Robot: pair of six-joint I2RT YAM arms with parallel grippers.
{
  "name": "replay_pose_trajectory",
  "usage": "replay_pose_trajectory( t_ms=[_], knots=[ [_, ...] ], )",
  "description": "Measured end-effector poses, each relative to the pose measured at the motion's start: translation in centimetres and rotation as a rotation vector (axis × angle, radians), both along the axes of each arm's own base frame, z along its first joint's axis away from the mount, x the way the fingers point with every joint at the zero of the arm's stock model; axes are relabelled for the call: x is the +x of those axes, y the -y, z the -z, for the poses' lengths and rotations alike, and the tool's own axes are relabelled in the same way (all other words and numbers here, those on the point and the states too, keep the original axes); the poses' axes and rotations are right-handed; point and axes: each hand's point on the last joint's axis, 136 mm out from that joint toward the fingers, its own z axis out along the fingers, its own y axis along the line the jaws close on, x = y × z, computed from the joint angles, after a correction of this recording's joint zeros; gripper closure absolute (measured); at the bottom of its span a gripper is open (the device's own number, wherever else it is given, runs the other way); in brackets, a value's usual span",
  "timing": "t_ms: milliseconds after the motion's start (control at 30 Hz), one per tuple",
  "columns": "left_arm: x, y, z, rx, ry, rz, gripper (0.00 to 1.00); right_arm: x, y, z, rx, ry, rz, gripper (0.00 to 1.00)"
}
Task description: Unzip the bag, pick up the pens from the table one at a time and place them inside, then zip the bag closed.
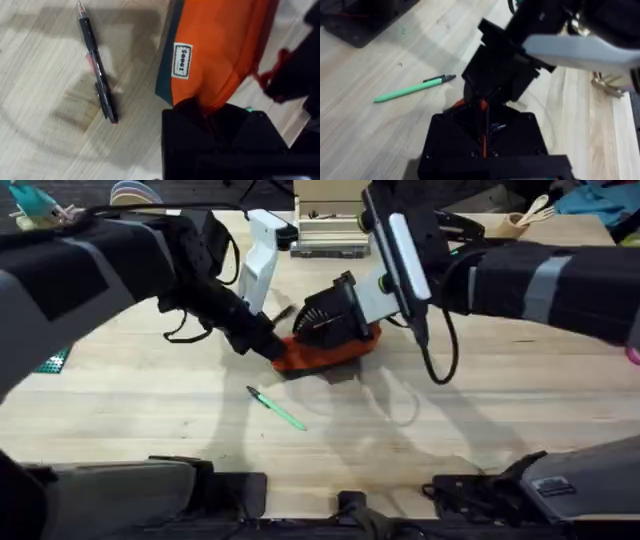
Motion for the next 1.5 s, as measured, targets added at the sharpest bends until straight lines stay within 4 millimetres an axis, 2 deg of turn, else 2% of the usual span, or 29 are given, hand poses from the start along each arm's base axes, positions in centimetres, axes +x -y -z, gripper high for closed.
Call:
replay_pose_trajectory(
  t_ms=[200, 333, 367, 400, 500, 600, 633, 900, 1067, 1300, 1500],
  knots=[
    [-0.2, -0.1, 0.0, 0.005, -0.006, 0.004, 0.958, -1.1, -1.4, 0.5, 0.005, 0.006, -0.046, 0.97],
    [-0.3, -0.1, 0.1, 0.006, -0.013, 0.002, 0.958, -1.1, -1.4, 0.4, 0.006, 0.002, -0.047, 0.969],
    [-0.3, -0.1, 0.1, 0.005, -0.014, 0.002, 0.958, -1.2, -1.4, 0.3, 0.009, -0.01, -0.047, 0.878],
    [-0.2, -0.1, 0.0, 0.003, -0.009, 0.002, 0.958, -1.4, -1.4, 0.0, 0.026, -0.018, -0.06, 0.747],
    [-0.2, 0.0, 0.0, 0.0, -0.007, 0.003, 0.958, -2.0, -1.6, -0.8, 0.061, -0.035, -0.089, 0.284],
    [-0.1, 0.0, 0.0, 0.0, -0.005, 0.002, 0.958, -1.9, -1.4, -1.0, 0.071, -0.043, -0.09, 0.038],
    [-0.1, 0.0, 0.0, 0.0, -0.005, 0.001, 0.958, -1.8, -1.4, -1.1, 0.078, -0.043, -0.092, 0.014],
    [0.0, 0.0, 0.0, -0.001, 0.0, 0.001, 0.958, -2.0, -1.2, -1.1, 0.075, -0.068, -0.094, 0.005],
    [0.0, 0.0, 0.0, -0.001, 0.001, 0.001, 0.958, -1.1, 0.1, -0.6, 0.047, -0.123, -0.04, 0.006],
    [0.1, 0.0, 0.0, -0.001, 0.004, 0.001, 0.958, 1.8, 2.9, 0.1, -0.168, -0.363, 0.278, 0.006],
    [0.3, 0.0, 0.0, -0.001, 0.013, 0.001, 0.936, 3.4, 4.9, -2.2, -0.296, -0.357, 0.488, 0.006]
  ],
)
